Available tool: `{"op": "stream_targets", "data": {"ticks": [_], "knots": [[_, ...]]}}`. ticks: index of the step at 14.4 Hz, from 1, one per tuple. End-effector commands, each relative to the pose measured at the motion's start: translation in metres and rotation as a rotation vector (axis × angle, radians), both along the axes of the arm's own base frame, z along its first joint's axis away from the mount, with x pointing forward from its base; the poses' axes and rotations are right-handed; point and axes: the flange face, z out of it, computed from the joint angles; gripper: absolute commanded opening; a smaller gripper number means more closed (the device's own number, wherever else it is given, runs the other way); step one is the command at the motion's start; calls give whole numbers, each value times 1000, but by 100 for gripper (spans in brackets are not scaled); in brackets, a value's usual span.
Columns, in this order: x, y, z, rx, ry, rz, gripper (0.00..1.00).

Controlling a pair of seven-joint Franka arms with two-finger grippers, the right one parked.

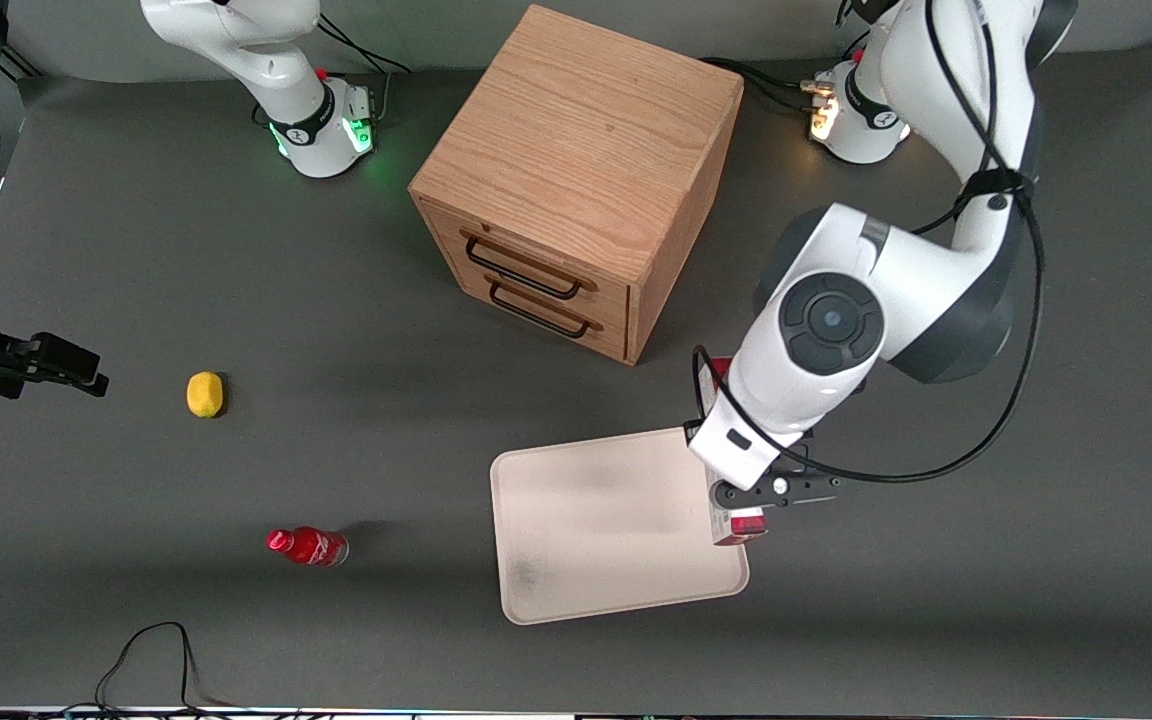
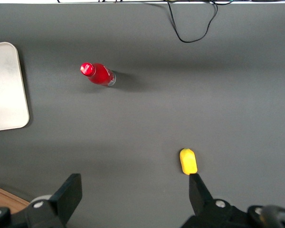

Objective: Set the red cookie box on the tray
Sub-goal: 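Carry the held cookie box over the cream tray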

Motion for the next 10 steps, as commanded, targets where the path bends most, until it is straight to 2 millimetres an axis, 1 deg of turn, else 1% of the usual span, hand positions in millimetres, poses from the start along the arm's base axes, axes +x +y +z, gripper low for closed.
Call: {"op": "stream_targets", "data": {"ticks": [1,5,7,10], "knots": [[1,-6,-31,29,-24,19,0],[9,-9,-80,25,-22,14,0],[9,-9,-107,39,-3,12,0],[10,-11,-136,37,7,12,0]]}}
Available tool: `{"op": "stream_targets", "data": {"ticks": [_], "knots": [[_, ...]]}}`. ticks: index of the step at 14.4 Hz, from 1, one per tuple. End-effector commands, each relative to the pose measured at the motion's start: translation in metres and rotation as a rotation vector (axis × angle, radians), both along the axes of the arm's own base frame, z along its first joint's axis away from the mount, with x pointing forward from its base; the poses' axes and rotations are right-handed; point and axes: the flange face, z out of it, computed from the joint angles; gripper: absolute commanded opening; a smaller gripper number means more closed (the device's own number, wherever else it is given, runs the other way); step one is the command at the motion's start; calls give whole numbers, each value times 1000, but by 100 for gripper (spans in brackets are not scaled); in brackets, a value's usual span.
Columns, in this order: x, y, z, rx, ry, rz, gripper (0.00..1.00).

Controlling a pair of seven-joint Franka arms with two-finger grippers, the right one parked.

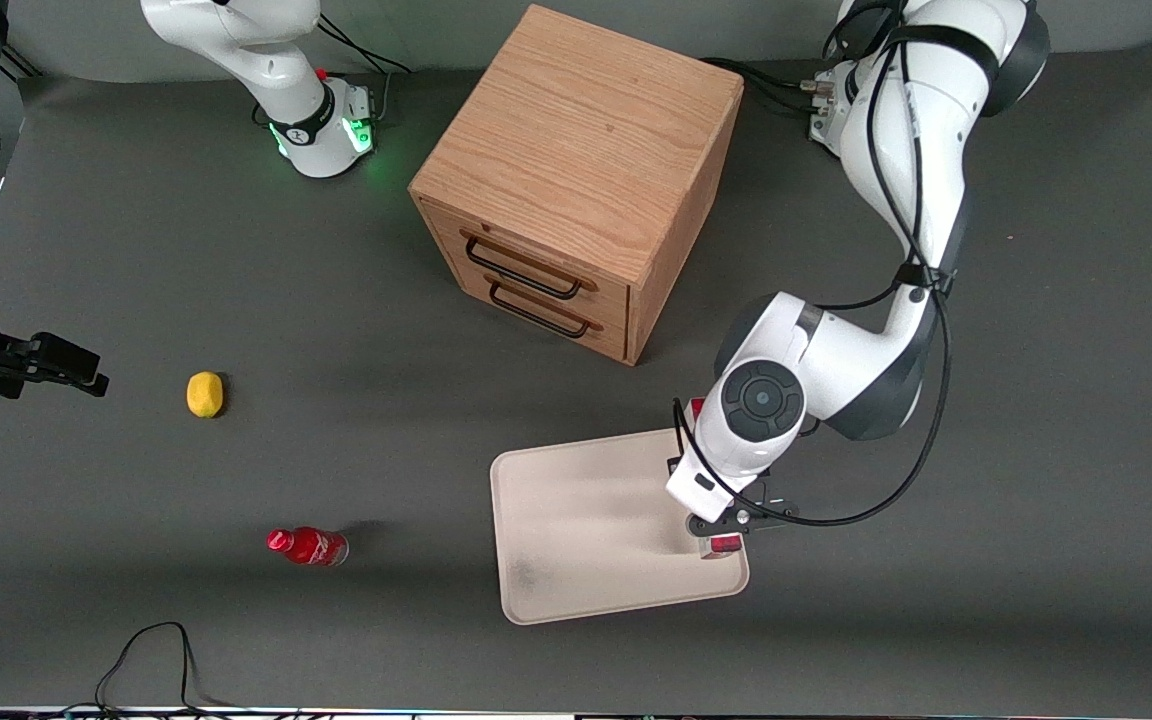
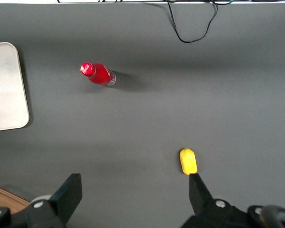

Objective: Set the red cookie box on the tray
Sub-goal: 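Carry the held cookie box over the cream tray, then lower the cookie box onto the tray and open the left gripper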

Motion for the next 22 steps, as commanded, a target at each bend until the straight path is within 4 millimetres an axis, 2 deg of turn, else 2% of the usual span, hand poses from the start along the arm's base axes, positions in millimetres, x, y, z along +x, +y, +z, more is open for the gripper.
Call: {"op": "stream_targets", "data": {"ticks": [1,4,8,10,17,18,19,22], "knots": [[1,-3,-17,8,-15,14,0],[4,-3,-39,-6,-24,50,0],[6,-1,-50,-6,-23,76,0],[12,12,-53,8,-27,92,0],[12,12,-57,10,-23,92,0],[13,13,-55,12,-26,94,63],[13,13,-53,14,-29,94,99],[13,15,-36,14,-32,98,100]]}}
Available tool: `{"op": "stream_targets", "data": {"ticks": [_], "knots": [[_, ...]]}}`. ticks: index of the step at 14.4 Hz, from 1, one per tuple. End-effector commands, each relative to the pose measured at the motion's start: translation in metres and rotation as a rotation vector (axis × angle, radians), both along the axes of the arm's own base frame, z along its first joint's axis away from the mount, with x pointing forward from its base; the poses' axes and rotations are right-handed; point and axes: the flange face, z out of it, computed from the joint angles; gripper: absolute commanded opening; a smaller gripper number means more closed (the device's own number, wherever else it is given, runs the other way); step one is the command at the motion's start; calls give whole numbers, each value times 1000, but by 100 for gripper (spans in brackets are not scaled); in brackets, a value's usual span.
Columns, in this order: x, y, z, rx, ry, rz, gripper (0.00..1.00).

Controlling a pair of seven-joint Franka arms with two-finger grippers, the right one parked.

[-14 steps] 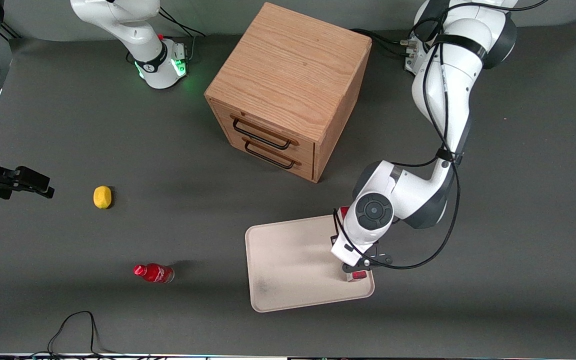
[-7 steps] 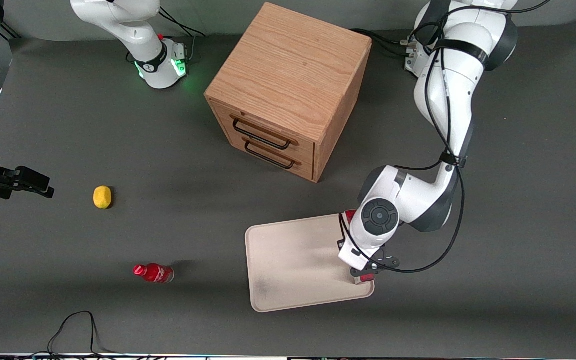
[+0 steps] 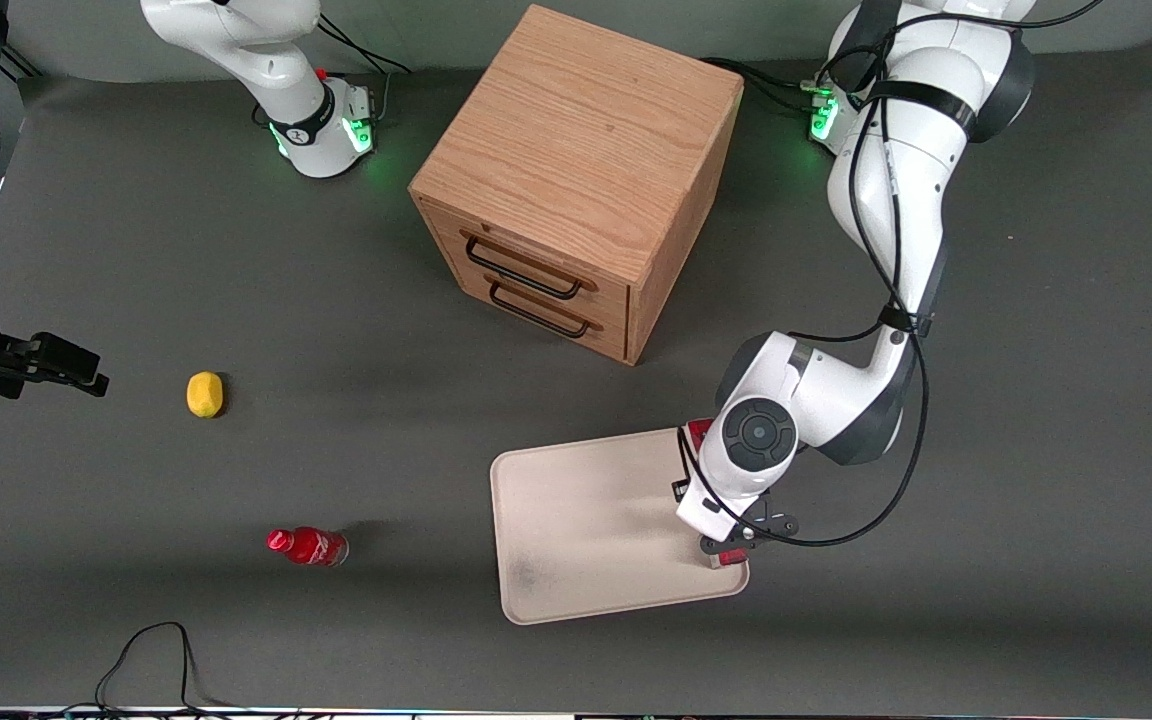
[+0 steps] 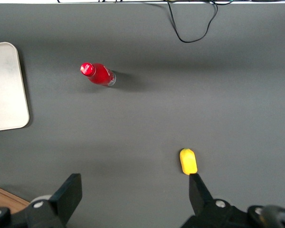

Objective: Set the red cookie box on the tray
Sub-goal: 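Lower the cookie box onto the tray and open the left gripper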

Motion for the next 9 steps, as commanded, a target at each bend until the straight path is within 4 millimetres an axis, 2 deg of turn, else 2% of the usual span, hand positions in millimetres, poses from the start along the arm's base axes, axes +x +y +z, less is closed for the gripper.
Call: {"op": "stream_targets", "data": {"ticks": [1,3,4,6,9], "knots": [[-1,3,32,13,-16,16,100],[-4,4,58,20,1,20,100],[-7,6,78,26,3,25,100],[-18,9,123,39,21,28,100],[-42,20,208,54,16,27,100]]}}
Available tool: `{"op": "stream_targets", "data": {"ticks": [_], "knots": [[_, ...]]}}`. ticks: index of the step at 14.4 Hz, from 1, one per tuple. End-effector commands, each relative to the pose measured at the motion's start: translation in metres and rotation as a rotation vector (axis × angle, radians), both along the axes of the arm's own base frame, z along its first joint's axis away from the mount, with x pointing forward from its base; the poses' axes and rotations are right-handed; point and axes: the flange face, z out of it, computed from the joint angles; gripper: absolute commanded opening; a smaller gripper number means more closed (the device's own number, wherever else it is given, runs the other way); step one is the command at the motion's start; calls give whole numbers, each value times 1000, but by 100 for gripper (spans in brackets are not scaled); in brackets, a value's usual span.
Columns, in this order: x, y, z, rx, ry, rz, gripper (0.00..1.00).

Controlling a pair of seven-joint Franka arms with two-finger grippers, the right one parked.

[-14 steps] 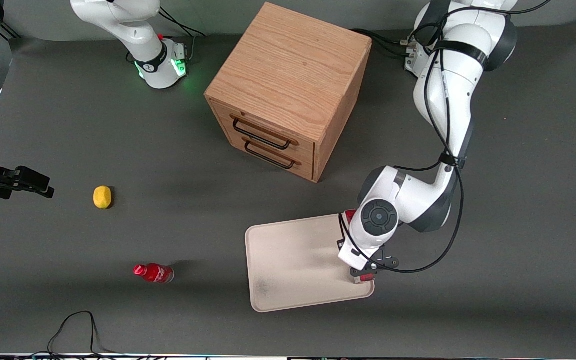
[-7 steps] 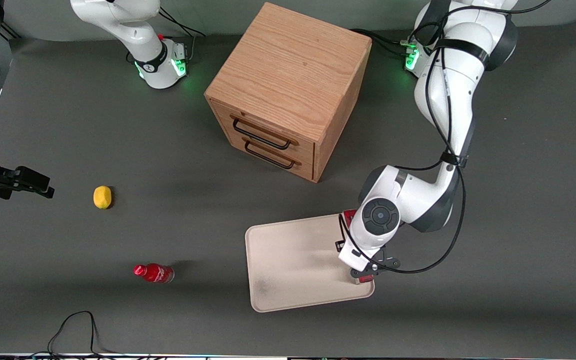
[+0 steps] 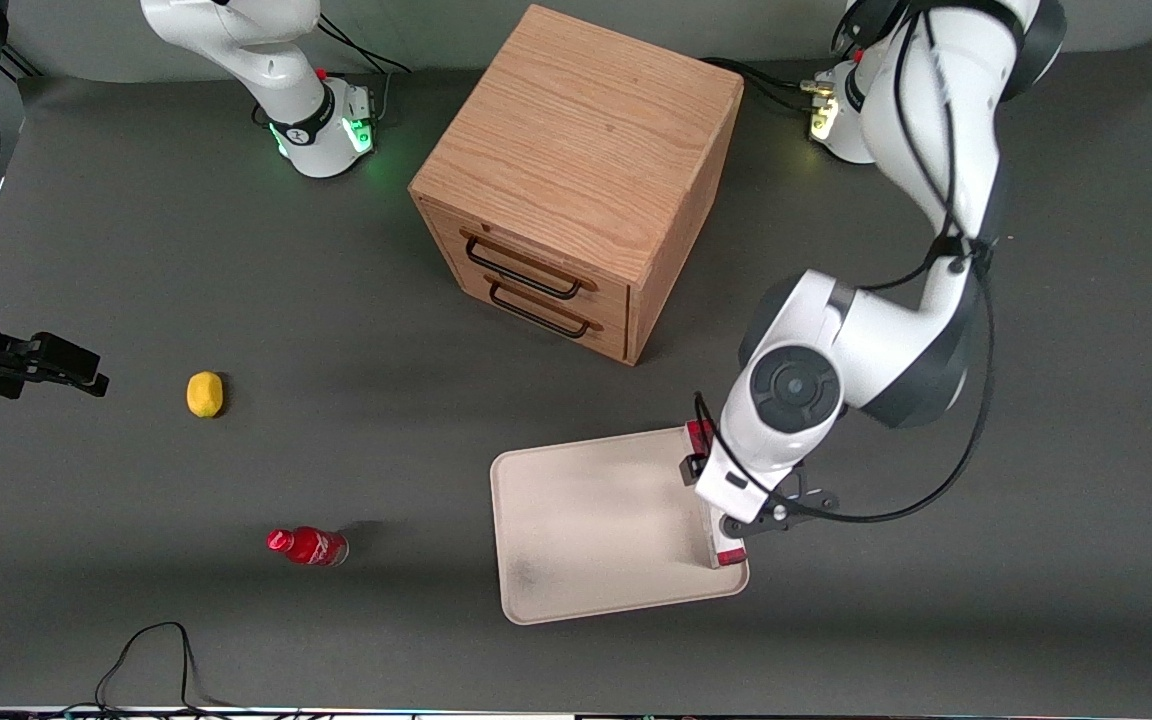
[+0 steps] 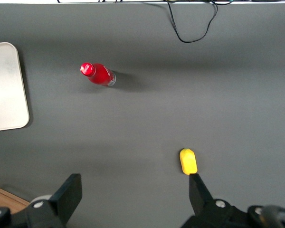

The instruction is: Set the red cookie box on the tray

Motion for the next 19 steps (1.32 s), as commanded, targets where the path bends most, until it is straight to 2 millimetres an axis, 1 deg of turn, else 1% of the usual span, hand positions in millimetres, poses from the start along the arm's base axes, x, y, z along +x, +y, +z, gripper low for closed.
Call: {"op": "stream_targets", "data": {"ticks": [1,3,6,8,10,11,13,15,16,19], "knots": [[-30,13,80,17,3,14,100],[-47,20,121,16,-3,11,100],[-69,27,166,14,-26,9,100],[-76,32,181,13,-25,8,100],[-79,42,193,15,-29,-58,100],[-79,59,202,15,-35,-88,100],[-87,95,213,22,-24,-121,100],[-96,141,221,21,-9,-180,100],[-101,168,226,14,-6,-205,100],[-117,236,237,-5,-21,-282,100]]}}
